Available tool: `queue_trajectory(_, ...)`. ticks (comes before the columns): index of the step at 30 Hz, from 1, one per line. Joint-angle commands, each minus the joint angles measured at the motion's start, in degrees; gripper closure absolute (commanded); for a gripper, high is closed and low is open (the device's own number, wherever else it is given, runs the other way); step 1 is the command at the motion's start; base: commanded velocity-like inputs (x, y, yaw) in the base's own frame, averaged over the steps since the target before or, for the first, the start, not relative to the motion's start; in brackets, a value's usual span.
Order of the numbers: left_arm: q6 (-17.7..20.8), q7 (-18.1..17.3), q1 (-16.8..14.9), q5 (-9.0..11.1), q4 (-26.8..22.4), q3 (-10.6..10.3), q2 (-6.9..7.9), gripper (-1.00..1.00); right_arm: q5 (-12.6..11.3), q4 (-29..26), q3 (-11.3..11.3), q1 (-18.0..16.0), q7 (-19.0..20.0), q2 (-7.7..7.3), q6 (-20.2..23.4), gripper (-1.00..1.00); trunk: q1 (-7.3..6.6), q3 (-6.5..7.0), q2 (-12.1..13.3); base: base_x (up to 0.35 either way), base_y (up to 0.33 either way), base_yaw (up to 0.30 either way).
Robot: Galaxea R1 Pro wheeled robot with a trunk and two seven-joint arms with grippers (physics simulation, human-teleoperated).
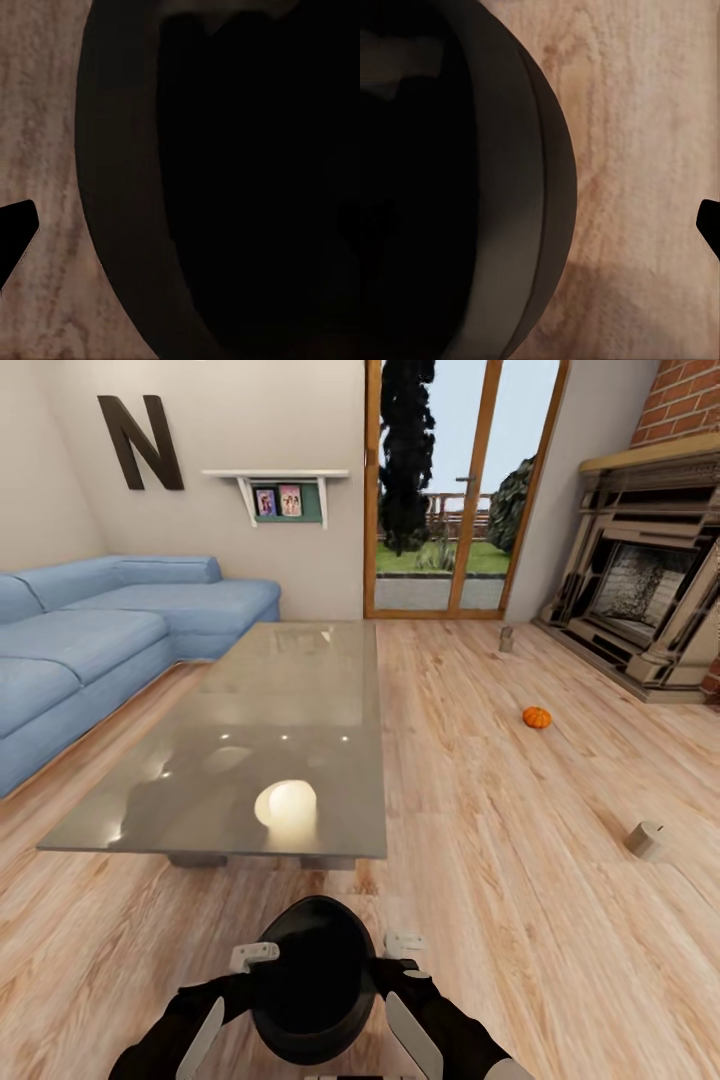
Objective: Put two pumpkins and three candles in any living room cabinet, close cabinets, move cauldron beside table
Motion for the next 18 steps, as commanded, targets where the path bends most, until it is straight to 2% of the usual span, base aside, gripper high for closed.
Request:
queue_trajectory(1, 0.43, 0.14, -0.01, 0.56, -0.39, -0.22, 0.07, -1.0, -0.28, -0.06, 0.15, -0.04, -0.43, 0.0, 0.19, -1.0, -0.03, 0.18, 0.0, 0.0, 0.0, 0.0)
queue_trajectory(15, 0.98, 0.13, -0.07, 0.48, -1.34, -0.25, 0.19, -1.0, -0.28, -0.05, 0.15, -0.04, -0.43, 0.0, 0.19, -1.0, -0.4, 3.28, 0.18, -0.002, 0.0, 0.0)
queue_trajectory(18, 1.0, 0.07, -0.08, 0.54, -1.35, -0.25, 0.23, -1.0, -0.28, -0.06, 0.15, -0.04, -0.43, 0.0, 0.19, -1.0, -0.47, 3.94, 0.22, -0.159, 0.0, 0.0)
